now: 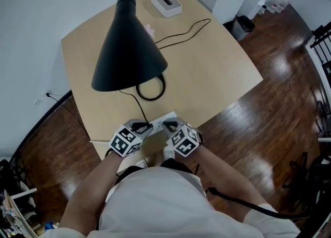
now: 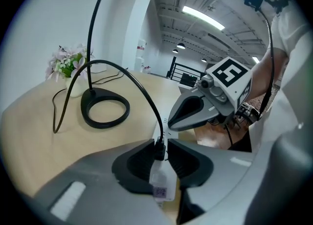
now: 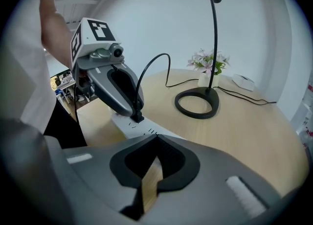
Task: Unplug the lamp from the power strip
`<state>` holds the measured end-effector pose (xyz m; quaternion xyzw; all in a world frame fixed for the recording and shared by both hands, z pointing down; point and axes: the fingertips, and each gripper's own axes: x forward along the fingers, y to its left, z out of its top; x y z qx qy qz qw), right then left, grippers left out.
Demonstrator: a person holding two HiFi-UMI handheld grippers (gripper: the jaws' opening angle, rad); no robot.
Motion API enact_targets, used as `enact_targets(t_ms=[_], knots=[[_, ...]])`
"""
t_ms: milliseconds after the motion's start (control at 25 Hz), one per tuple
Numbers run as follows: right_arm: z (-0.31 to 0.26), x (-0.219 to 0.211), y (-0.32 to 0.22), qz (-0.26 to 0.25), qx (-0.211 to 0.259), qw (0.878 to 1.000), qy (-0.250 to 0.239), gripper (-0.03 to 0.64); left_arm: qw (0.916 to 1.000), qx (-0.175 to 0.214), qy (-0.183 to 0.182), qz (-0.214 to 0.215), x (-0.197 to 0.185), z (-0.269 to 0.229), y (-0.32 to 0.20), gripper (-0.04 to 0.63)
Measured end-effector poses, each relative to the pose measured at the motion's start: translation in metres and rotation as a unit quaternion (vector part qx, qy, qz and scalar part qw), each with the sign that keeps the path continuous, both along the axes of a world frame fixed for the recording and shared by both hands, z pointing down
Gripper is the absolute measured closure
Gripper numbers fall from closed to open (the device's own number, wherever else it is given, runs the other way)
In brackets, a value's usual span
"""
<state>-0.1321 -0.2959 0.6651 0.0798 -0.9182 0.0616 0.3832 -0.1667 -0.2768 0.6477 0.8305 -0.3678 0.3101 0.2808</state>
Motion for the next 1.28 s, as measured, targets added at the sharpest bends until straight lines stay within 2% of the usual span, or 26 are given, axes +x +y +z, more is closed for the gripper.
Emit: enact_targets(t_ms=[80, 240, 440, 720, 840, 1280], knots=[[-0.001, 0.001, 0.001, -0.002, -0.003, 1.0, -0.005, 0.61, 0.9999, 0.007, -0.01, 0.008, 0.001, 0.0, -0.001, 0.533], [-0.003, 0.002, 0.0, 0.003, -0.006, 1.0, -0.017, 0.61, 0.9985, 0.027, -0.036, 0.032, 0.002, -0.003, -0.001, 0.538], [-0.003, 0.0, 0.002, -0.006, -0.008, 1.0, -0.023, 0.609, 0.997, 0.075, -0.02, 0.0, -0.007, -0.032, -0.009, 0.538], [-0.005, 0.004, 0.004, -0.008, -0.007, 1.0, -0.03, 0.611, 0.996, 0.039, -0.043, -0.068, -0.062, -0.007, -0.014, 0.538], [-0.005, 0.002, 0.002, -0.01, -0.007, 0.999, -0.032, 0.611, 0.9951, 0.026, -0.046, -0.083, -0.075, 0.007, -0.016, 0.538], [-0.009, 0.003, 0.002, -0.001, -0.007, 0.998, -0.056, 0.609, 0.9937, 0.033, -0.041, -0.099, -0.077, 0.019, -0.018, 0.524]])
